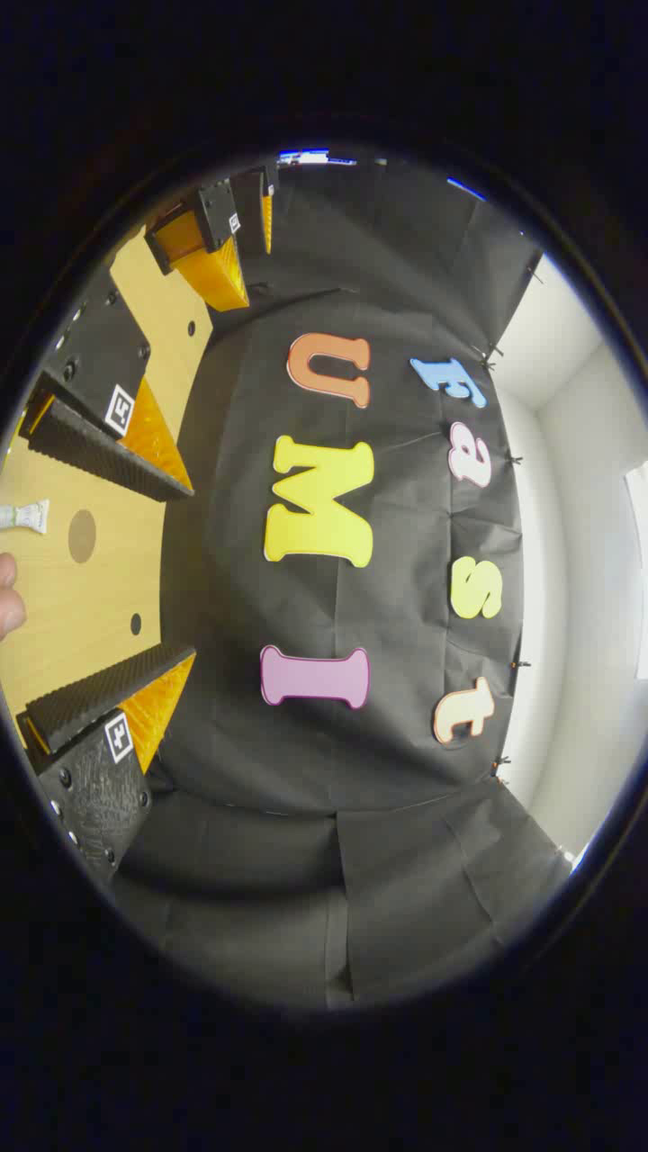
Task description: Put the toothbrush and toothpaste on the desktop into the cup, then pick up the cup and place it on the coaster on the desktop.
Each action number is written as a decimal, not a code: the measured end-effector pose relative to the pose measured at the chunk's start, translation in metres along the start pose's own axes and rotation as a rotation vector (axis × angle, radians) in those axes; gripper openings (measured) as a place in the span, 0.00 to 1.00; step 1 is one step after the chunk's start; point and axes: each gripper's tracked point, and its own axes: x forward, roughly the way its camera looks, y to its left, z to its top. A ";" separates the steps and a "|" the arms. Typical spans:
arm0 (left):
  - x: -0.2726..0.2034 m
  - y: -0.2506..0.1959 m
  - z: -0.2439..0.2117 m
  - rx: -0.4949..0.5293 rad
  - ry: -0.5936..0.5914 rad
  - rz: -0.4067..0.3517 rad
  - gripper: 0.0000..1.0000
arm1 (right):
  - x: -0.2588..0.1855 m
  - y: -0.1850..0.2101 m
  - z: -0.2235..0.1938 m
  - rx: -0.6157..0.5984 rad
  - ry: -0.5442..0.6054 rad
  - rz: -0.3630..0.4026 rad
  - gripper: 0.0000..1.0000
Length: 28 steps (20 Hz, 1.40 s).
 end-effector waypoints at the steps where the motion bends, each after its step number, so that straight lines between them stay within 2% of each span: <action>1: 0.001 0.000 0.000 0.000 0.003 0.000 0.99 | 0.000 0.001 0.000 0.002 0.000 0.003 0.97; 4: 0.000 0.003 -0.003 -0.003 0.009 0.005 0.98 | 0.001 0.000 0.002 0.002 -0.005 -0.002 0.95; 8: -0.002 0.005 -0.005 0.002 0.007 0.014 0.98 | 0.002 0.001 0.003 0.010 -0.009 0.004 0.97; 10: -0.002 0.007 -0.005 0.003 0.005 0.017 1.00 | 0.002 0.001 0.003 0.017 -0.008 0.006 0.95; 15: -0.002 0.006 -0.007 -0.001 0.009 0.009 0.98 | 0.000 0.000 0.007 0.020 -0.014 0.009 0.93; 24: -0.001 0.005 -0.007 -0.001 0.019 -0.003 1.00 | 0.000 -0.004 0.001 0.025 0.002 0.001 0.95; 28: -0.001 0.001 -0.010 -0.006 0.031 -0.014 0.98 | 0.000 -0.005 -0.004 0.020 0.014 0.006 0.95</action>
